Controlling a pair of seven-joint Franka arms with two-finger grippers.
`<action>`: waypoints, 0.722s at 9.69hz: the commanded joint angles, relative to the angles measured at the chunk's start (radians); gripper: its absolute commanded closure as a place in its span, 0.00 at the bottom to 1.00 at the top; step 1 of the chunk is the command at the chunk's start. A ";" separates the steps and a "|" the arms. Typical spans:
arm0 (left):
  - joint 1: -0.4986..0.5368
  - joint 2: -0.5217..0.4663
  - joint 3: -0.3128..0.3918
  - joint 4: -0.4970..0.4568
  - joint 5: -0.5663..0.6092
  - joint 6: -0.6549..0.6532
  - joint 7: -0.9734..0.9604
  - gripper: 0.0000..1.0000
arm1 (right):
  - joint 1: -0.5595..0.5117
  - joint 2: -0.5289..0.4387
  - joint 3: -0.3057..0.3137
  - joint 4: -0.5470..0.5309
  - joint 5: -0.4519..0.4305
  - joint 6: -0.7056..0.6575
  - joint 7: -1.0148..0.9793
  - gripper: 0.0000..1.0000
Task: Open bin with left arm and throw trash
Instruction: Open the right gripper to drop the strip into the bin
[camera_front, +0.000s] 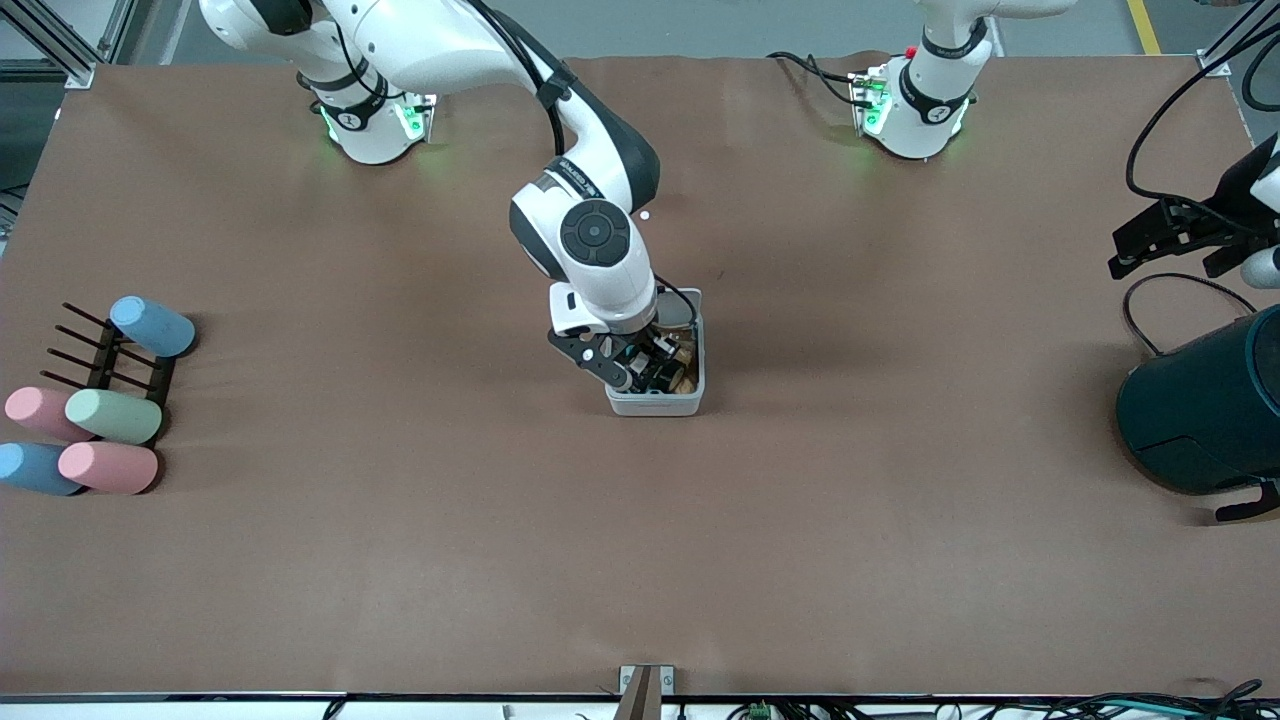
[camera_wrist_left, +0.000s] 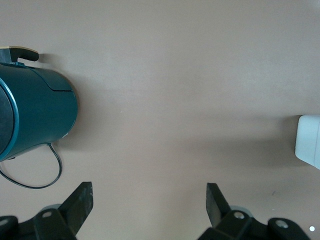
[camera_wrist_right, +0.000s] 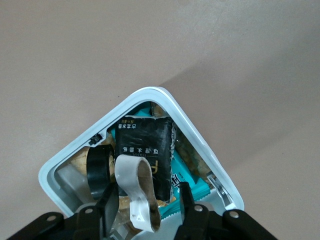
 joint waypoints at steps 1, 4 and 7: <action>-0.004 0.012 0.001 0.032 -0.006 -0.021 0.004 0.00 | 0.004 0.003 -0.004 0.010 0.001 0.002 -0.011 0.37; -0.004 0.012 0.003 0.032 -0.005 -0.021 0.004 0.00 | -0.002 -0.012 -0.007 0.030 -0.007 -0.010 0.001 0.24; 0.000 0.012 0.003 0.032 -0.011 -0.021 0.001 0.00 | -0.108 -0.087 -0.033 0.096 -0.007 -0.180 -0.046 0.22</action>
